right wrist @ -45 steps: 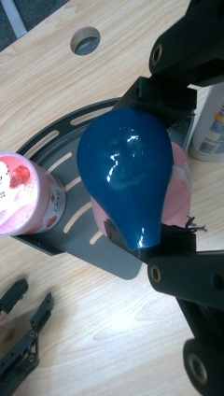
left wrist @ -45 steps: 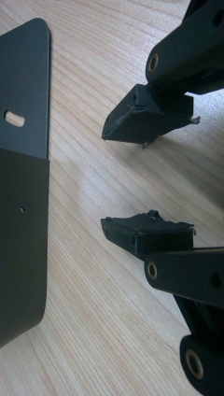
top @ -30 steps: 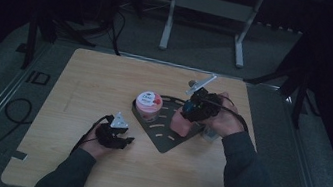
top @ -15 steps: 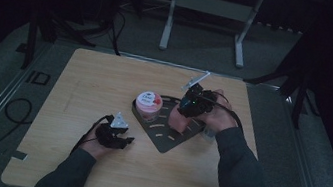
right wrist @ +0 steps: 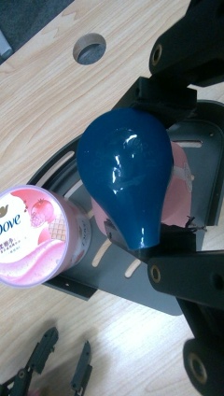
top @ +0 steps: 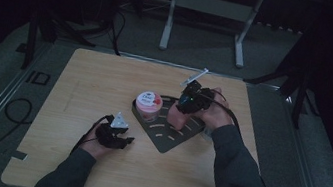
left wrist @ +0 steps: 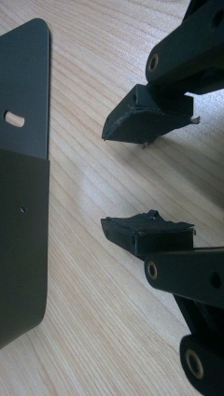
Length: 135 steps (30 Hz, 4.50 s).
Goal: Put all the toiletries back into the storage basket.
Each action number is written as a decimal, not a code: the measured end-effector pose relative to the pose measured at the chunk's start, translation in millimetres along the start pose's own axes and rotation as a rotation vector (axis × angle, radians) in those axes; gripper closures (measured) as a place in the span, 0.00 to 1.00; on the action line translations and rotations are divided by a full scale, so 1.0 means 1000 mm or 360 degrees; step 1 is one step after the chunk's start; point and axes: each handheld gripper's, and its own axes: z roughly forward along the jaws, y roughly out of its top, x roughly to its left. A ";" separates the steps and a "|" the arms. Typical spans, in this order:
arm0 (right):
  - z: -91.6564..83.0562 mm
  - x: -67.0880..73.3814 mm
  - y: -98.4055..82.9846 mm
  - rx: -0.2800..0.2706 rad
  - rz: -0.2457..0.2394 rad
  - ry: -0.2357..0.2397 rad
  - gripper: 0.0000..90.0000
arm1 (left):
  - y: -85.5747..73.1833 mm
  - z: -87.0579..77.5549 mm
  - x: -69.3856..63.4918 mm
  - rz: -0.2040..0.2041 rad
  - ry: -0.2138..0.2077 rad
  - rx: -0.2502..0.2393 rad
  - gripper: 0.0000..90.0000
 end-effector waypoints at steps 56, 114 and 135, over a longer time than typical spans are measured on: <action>0.049 -0.021 0.032 0.0072 0.0206 -0.0117 0.53 | 0.000 -0.001 0.000 0.0011 0.0007 0.0012 0.56; 0.054 -0.016 0.028 0.0040 0.0275 -0.0114 0.53 | 0.000 -0.001 0.000 0.0011 0.0011 0.0014 0.56; 0.057 -0.011 0.028 -0.0062 0.0308 -0.0156 0.53 | 0.000 -0.001 0.001 0.0011 0.0008 0.0015 0.56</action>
